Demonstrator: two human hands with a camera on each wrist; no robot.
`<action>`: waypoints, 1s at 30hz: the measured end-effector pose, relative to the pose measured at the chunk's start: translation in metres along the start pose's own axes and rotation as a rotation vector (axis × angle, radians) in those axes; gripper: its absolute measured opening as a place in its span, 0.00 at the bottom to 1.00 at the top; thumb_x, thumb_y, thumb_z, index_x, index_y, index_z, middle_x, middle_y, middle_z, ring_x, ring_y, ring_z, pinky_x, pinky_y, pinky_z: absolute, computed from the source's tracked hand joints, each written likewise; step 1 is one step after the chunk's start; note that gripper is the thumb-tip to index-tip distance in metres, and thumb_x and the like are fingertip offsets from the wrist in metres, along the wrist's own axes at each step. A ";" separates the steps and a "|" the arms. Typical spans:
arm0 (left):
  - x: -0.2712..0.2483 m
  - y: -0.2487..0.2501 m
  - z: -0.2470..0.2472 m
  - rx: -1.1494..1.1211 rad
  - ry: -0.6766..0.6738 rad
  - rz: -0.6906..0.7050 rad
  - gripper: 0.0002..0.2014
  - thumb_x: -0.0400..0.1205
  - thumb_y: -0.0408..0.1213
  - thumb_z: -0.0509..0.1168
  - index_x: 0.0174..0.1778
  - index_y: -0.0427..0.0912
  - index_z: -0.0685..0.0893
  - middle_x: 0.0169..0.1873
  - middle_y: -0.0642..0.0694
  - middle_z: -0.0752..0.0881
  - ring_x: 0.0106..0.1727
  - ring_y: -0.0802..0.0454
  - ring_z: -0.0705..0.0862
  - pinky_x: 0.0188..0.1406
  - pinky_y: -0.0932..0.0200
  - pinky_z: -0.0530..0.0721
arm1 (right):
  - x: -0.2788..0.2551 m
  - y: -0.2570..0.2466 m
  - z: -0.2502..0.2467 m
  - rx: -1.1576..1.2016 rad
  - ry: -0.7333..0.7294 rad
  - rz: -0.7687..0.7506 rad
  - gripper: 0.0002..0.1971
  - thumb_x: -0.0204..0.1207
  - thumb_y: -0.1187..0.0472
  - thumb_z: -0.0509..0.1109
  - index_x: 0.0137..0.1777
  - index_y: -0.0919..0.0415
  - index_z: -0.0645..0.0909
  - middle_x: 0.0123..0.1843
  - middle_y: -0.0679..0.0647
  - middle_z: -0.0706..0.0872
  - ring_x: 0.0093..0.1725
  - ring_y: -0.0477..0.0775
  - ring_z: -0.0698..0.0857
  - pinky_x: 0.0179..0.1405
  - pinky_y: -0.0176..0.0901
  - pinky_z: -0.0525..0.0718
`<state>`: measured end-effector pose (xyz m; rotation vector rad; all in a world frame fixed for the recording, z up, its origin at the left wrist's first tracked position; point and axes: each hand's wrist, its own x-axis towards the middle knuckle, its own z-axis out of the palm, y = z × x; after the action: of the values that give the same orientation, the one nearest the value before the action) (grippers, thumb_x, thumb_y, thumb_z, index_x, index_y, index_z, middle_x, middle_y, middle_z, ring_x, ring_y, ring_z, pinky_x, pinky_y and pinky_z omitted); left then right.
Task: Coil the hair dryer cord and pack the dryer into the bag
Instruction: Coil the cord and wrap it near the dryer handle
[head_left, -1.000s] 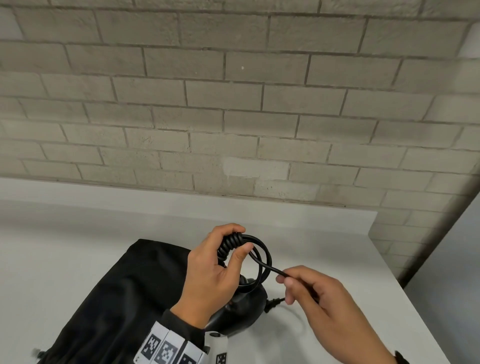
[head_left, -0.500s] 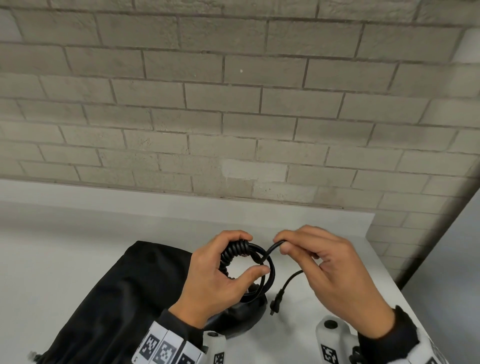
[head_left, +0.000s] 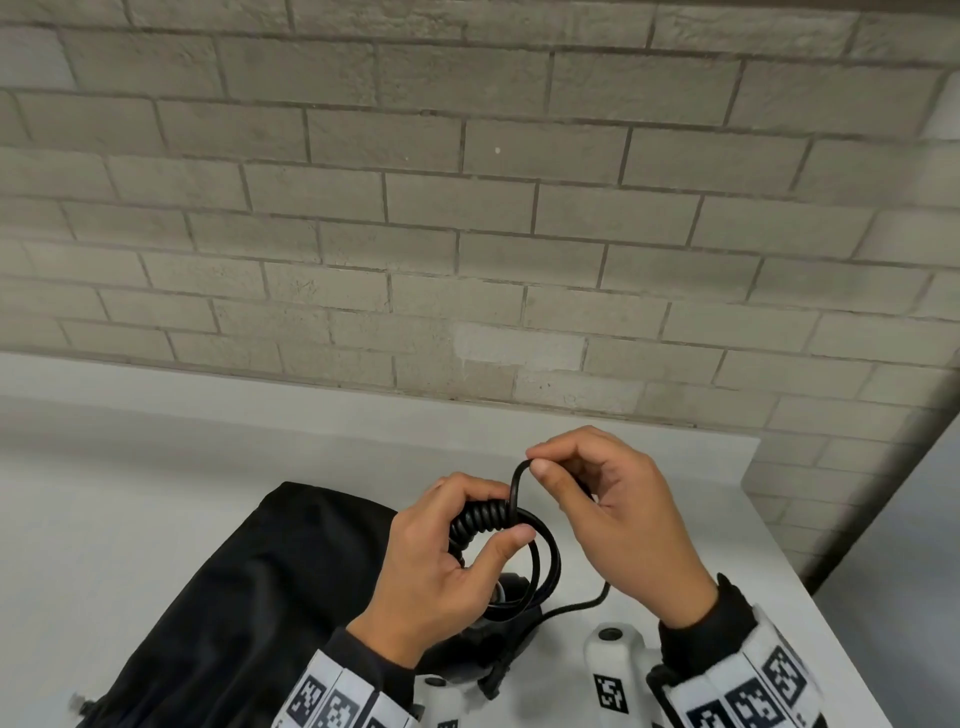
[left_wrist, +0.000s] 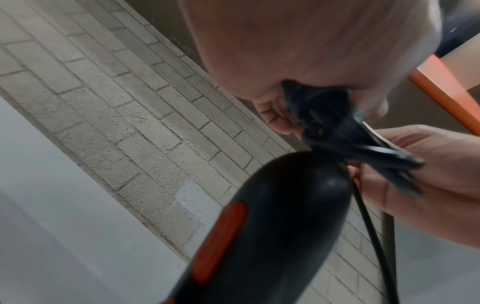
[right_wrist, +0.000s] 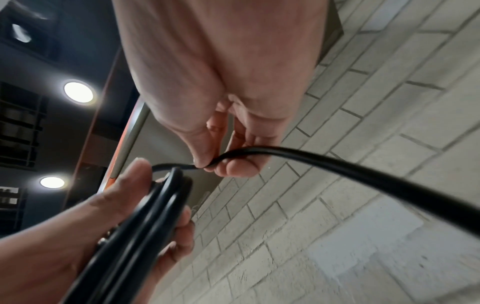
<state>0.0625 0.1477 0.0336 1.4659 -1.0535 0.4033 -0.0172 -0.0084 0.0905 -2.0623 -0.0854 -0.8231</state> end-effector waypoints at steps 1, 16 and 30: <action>0.000 0.000 0.000 0.000 0.004 0.005 0.10 0.78 0.53 0.72 0.50 0.55 0.83 0.38 0.61 0.87 0.37 0.62 0.86 0.39 0.71 0.81 | -0.001 0.001 0.001 0.028 -0.009 0.020 0.03 0.78 0.61 0.73 0.48 0.54 0.88 0.41 0.44 0.87 0.44 0.49 0.87 0.44 0.37 0.83; -0.003 0.002 0.005 -0.054 0.127 0.020 0.10 0.80 0.52 0.70 0.51 0.53 0.83 0.41 0.57 0.89 0.38 0.60 0.89 0.38 0.72 0.83 | -0.029 0.015 0.009 0.427 -0.217 0.215 0.20 0.71 0.45 0.76 0.59 0.54 0.85 0.53 0.51 0.91 0.49 0.50 0.88 0.51 0.39 0.85; -0.004 0.007 0.004 -0.033 0.143 -0.047 0.14 0.80 0.57 0.68 0.50 0.51 0.84 0.43 0.58 0.90 0.40 0.61 0.90 0.40 0.73 0.84 | -0.032 0.015 0.011 0.295 -0.296 0.232 0.04 0.79 0.57 0.71 0.47 0.56 0.86 0.43 0.55 0.90 0.47 0.54 0.89 0.53 0.50 0.86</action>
<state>0.0534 0.1460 0.0338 1.4089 -0.9067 0.4485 -0.0310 -0.0013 0.0574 -1.8561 -0.1204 -0.3374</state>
